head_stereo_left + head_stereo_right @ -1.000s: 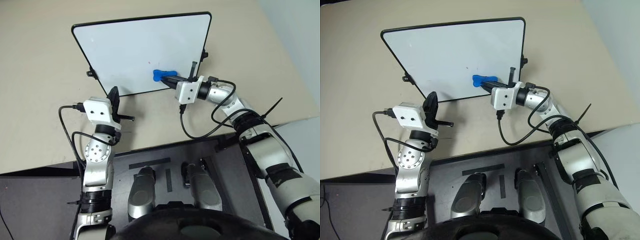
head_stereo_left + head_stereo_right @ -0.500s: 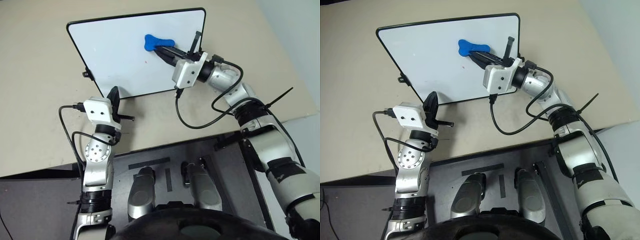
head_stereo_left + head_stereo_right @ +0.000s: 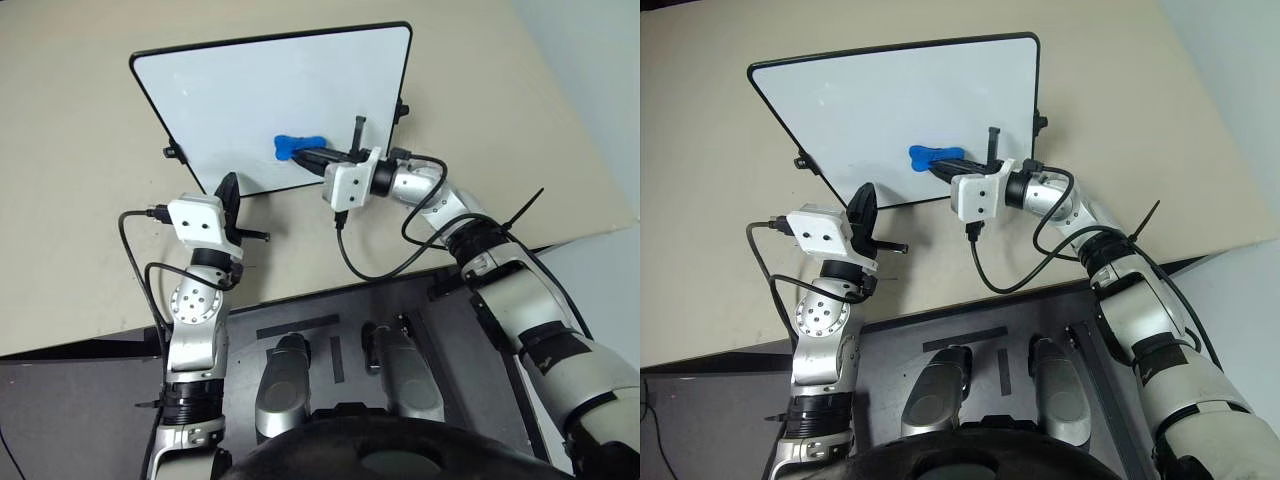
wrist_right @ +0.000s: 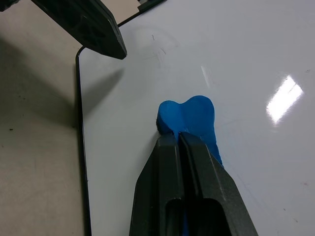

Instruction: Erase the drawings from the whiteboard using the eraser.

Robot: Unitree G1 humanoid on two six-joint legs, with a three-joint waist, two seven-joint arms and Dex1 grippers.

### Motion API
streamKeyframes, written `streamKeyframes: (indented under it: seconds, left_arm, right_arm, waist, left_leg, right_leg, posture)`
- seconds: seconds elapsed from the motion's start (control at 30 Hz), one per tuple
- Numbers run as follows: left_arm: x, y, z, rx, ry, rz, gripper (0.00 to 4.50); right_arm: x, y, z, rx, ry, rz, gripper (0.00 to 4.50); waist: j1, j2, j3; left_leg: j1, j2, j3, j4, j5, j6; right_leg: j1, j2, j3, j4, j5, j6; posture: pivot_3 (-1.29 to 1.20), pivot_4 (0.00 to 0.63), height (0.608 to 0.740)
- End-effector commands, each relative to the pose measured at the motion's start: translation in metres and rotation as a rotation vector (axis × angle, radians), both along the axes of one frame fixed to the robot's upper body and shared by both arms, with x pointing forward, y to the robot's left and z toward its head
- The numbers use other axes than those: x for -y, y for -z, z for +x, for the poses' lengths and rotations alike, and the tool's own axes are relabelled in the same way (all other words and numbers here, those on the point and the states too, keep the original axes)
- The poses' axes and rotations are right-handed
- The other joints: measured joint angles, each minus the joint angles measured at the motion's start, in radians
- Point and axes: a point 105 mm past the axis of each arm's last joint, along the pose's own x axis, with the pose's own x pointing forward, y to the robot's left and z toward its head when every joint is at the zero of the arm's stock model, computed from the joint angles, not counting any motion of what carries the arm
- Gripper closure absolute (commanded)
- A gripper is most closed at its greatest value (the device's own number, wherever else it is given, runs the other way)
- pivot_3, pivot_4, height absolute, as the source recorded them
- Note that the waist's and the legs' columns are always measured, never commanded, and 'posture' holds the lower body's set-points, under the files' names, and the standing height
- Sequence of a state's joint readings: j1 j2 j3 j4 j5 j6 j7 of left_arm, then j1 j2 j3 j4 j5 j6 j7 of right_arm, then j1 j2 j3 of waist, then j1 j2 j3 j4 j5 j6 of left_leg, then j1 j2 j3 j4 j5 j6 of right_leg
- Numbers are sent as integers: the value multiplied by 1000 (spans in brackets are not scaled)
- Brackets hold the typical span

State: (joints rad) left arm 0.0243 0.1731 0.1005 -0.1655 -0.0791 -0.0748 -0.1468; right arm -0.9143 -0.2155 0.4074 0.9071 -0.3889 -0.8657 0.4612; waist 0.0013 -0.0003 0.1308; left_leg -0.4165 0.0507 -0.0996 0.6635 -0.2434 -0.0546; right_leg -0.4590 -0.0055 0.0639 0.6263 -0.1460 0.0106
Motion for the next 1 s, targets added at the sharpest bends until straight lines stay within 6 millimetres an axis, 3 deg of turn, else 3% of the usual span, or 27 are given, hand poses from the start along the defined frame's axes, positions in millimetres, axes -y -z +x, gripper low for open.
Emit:
streamKeyframes:
  seconds: [0.03, 0.23, 0.43, 0.5, 0.6, 0.73, 0.83, 1.0]
  left_arm:
    - [2, -10, 0, 45, 9, 7, 4500]
    - [1, -11, -1, 47, 11, 9, 4500]
    - [0, -10, -4, 41, 13, 12, 4500]
    - [1, -8, -4, 35, 19, 13, 4500]
    - [0, -8, -4, 29, 26, 14, 4500]
    - [1, -8, -2, 29, 32, 15, 4500]
    - [-2, -10, -1, 32, 28, 20, 4500]
    - [-3, -14, -3, 36, 30, 35, 4500]
  right_arm:
    - [6, 3, 1, -14, 5, -25, 4477]
    - [19, 9, -14, -70, -46, -19, 4477]
    - [50, 21, -44, -237, -50, -20, 4477]
    - [69, 34, -52, -338, -6, -51, 4477]
    - [76, 41, -58, -408, 30, -65, 4477]
    - [79, 45, -56, -459, 70, -58, 3528]
    - [75, 38, -51, -463, 85, -18, 2571]
    - [78, 17, -51, -452, 97, 88, 818]
  waist:
    - [0, 0, 0]
    - [4, 0, 0]
    - [4, 0, 0]
    - [4, -1, 0]
    - [4, -1, 0]
    - [-5, -3, 1]
    - [-5, -4, 2]
    - [-4, -4, 2]
  left_leg:
    - [0, 0, 0, 0, 0, 0]
    - [0, 0, 0, 0, 0, 0]
    - [-2, 0, 2, 1, -1, -1]
    - [-1, 0, 2, 1, 0, -1]
    - [0, -1, 2, 2, 0, 0]
    - [7, -1, 2, 2, 0, 0]
    - [16, -1, 1, 1, 0, 0]
    - [16, -2, 1, 1, 0, 0]
  right_leg:
    - [0, 0, 0, 0, 0, 0]
    - [0, 0, 0, -1, 0, 0]
    - [1, 0, -1, -3, 0, 0]
    - [2, 0, -1, -3, 0, 0]
    - [4, 0, -1, -4, -1, 1]
    - [9, 1, 0, -4, 0, 2]
    - [17, 2, 0, -3, -7, 13]
    - [17, 2, 0, -4, -7, 14]
  posture:
    - [0, 150, 740]
    - [0, 150, 740]
    - [0, 150, 740]
    - [0, 150, 740]
    - [0, 150, 740]
    - [0, 150, 740]
    - [0, 150, 740]
    - [0, 150, 740]
